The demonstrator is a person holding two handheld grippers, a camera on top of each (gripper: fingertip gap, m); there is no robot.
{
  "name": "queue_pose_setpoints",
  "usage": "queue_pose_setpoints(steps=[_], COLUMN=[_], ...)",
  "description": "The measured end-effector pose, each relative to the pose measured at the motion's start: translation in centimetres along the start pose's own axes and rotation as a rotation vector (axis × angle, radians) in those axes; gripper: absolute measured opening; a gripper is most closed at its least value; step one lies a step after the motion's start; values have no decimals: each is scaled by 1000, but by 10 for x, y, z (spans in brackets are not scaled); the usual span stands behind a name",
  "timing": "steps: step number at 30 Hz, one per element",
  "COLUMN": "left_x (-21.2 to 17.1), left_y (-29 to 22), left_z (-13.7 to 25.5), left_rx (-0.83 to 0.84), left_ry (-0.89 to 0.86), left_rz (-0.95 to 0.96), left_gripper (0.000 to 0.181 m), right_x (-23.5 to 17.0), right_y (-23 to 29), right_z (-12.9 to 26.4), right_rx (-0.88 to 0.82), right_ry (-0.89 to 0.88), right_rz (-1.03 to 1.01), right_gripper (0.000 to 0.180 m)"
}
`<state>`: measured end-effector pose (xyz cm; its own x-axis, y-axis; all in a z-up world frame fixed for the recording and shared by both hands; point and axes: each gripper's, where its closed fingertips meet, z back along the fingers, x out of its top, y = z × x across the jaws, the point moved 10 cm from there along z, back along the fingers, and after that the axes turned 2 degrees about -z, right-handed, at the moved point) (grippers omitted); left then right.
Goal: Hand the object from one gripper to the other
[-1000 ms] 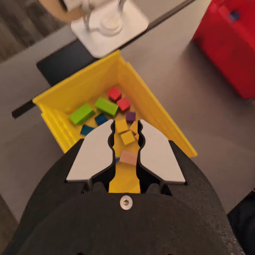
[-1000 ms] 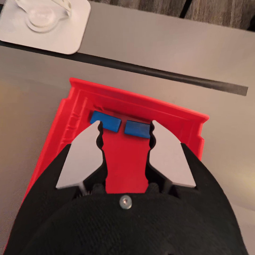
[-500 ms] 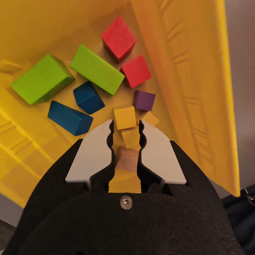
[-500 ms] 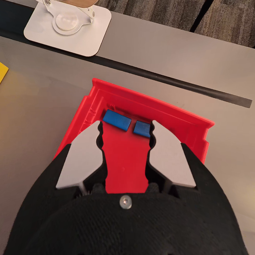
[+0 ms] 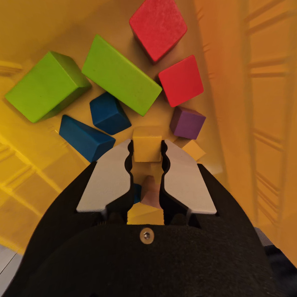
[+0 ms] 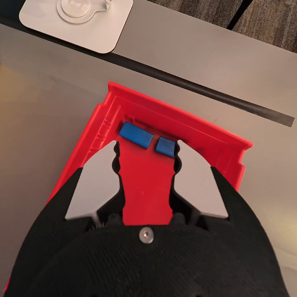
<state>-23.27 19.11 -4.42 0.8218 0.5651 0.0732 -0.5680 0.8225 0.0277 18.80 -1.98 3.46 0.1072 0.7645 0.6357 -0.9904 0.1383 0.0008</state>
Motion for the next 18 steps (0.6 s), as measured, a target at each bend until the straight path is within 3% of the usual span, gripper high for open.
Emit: queue_pose_setpoints(steps=[4, 8, 12, 15, 18], left_x=[-5, -15, -27, -30, -29], left_y=[6, 11, 1, -23, -54], left_z=[10, 43, 93, 127, 147], left_rx=[7, -63, -276, -451, -683], left_ry=[-26, -169, -454, -673, -781], left_rz=[9, 34, -21, -153, -274], left_gripper=[33, 33, 33, 33, 33], right_x=[3, 13, 28, 19, 2], right_y=[3, 17, 65, 123, 175], right_z=[5, 19, 44, 68, 73], right_rx=[-10, -33, -13, 166, 292], right_ry=[-29, -144, -482, -856, -988], right_rz=[20, 118, 406, 636, 825], right_gripper=[66, 66, 57, 48, 55])
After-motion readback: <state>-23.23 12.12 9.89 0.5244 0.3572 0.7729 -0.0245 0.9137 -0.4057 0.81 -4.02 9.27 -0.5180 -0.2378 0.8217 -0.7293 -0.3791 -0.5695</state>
